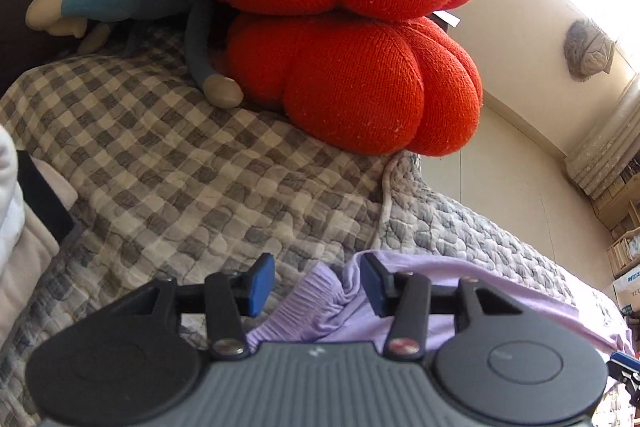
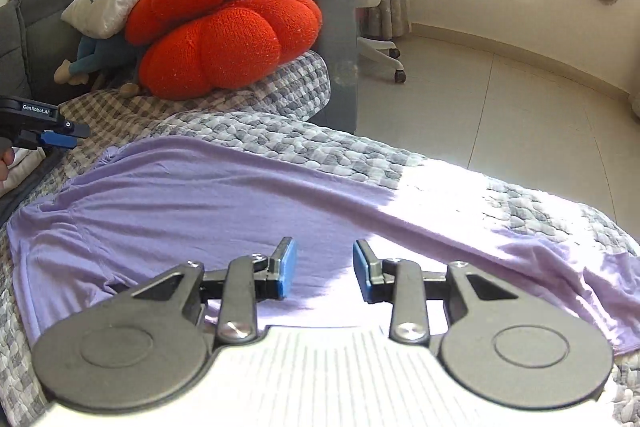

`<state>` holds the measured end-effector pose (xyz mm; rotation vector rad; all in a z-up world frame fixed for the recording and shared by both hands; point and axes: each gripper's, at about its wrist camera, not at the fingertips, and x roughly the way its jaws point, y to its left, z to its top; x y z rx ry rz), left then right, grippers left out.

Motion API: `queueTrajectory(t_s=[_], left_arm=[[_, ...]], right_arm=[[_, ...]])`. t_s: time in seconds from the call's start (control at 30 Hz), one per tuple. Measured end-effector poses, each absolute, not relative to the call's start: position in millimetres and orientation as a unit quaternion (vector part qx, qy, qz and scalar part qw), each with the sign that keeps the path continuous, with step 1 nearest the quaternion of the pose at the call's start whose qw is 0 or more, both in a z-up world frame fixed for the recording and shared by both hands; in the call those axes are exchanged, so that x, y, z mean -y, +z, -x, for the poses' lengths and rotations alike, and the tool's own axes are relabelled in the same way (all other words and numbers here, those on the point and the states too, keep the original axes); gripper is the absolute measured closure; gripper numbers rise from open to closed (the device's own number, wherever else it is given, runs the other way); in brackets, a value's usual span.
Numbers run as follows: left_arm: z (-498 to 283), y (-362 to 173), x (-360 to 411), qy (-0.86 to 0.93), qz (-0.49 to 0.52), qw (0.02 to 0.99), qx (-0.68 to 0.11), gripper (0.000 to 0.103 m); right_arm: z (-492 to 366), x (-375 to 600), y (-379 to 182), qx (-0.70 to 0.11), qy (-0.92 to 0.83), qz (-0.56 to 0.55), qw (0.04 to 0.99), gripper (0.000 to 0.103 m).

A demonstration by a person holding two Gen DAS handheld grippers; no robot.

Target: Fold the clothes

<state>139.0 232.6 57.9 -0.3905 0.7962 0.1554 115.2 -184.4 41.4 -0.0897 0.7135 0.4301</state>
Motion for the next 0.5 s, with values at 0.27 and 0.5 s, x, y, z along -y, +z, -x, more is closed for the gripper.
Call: queueTrajectory(t_s=[0.27,0.5], left_arm=[[-170.0,23.3,-230.5,0.092,0.179,0.896,-0.396,0.096],[-169.4,26.0,-260.5,0.146,0.200,0.895,-0.372,0.103]], right_arm=[[-152.3,292.8,13.0,-0.355,0.053,0.048,0.932,0.062],[-151.8,399.5,1.3,-0.368,-0.074,-0.050,0.926,0.060]])
